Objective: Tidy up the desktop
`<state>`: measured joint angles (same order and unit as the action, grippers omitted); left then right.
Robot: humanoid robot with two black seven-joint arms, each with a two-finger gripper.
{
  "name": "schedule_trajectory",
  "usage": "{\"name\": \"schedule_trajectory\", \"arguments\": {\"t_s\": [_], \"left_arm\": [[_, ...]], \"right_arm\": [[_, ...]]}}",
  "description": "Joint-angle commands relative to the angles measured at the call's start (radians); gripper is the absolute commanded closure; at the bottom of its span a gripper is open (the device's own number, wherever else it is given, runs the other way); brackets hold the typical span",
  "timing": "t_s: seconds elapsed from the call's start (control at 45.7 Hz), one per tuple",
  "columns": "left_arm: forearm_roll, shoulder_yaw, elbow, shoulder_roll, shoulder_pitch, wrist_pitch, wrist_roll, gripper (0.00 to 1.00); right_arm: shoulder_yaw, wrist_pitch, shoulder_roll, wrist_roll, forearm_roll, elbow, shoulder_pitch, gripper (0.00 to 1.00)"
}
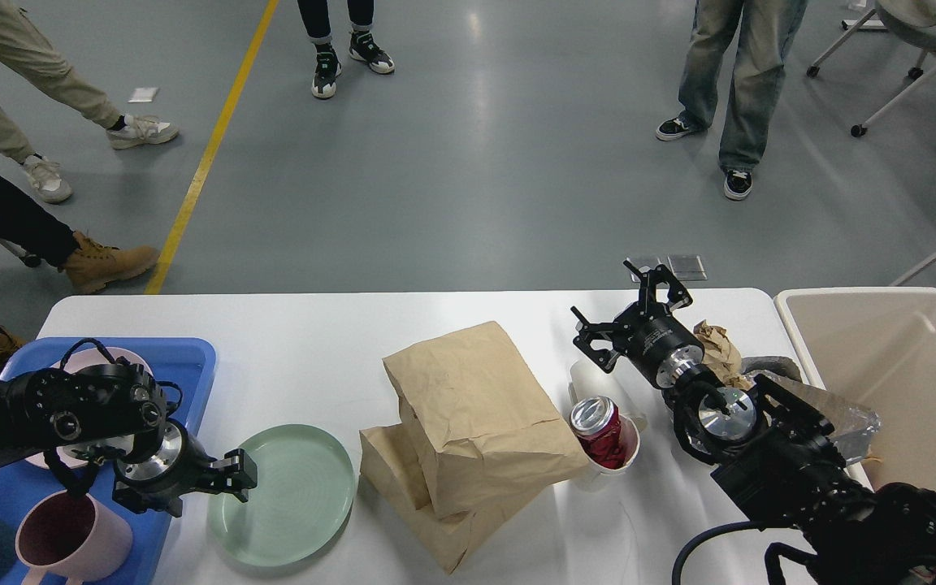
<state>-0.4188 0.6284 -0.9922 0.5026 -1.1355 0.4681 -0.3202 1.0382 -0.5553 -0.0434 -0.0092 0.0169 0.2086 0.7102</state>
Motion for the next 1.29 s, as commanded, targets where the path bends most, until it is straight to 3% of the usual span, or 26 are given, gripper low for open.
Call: {"name": "schedule_trajectory", "arguments": {"t_s": [0.0, 0.263, 0.46, 0.569, 1.094, 1.269], "left_arm": [[0.0, 0.002, 0.0, -0.01, 0.0, 0.006, -0.002, 0.26], [-0.002, 0.002, 0.0, -0.012, 0.0, 0.021, -0.008, 0.52], [0.005, -0.007, 0.0, -0.012, 0.0, 0.064, -0.085, 0.86], [0.009, -0.035, 0.0, -0.015, 0.0, 0.102, -0.109, 0.99], [0.015, -0.053, 0.014, -0.015, -0.004, 0.15, -0.115, 1.0], [0.015, -0.067, 0.012, -0.01, -0.035, 0.225, -0.112, 1.0]], "right_arm": [[0.0, 0.0, -0.001, 0.0, 0.0, 0.0, 0.0, 0.0], [0.0, 0.0, 0.0, 0.0, 0.0, 0.0, 0.0, 0.0], [0.0, 0.0, -0.001, 0.0, 0.0, 0.0, 0.0, 0.0], [0.0, 0.0, 0.0, 0.0, 0.0, 0.0, -0.001, 0.0], [-0.001, 0.0, 0.0, 0.0, 0.0, 0.0, 0.0, 0.0], [-0.001, 0.0, -0.001, 0.0, 0.0, 0.0, 0.0, 0.0]]}}
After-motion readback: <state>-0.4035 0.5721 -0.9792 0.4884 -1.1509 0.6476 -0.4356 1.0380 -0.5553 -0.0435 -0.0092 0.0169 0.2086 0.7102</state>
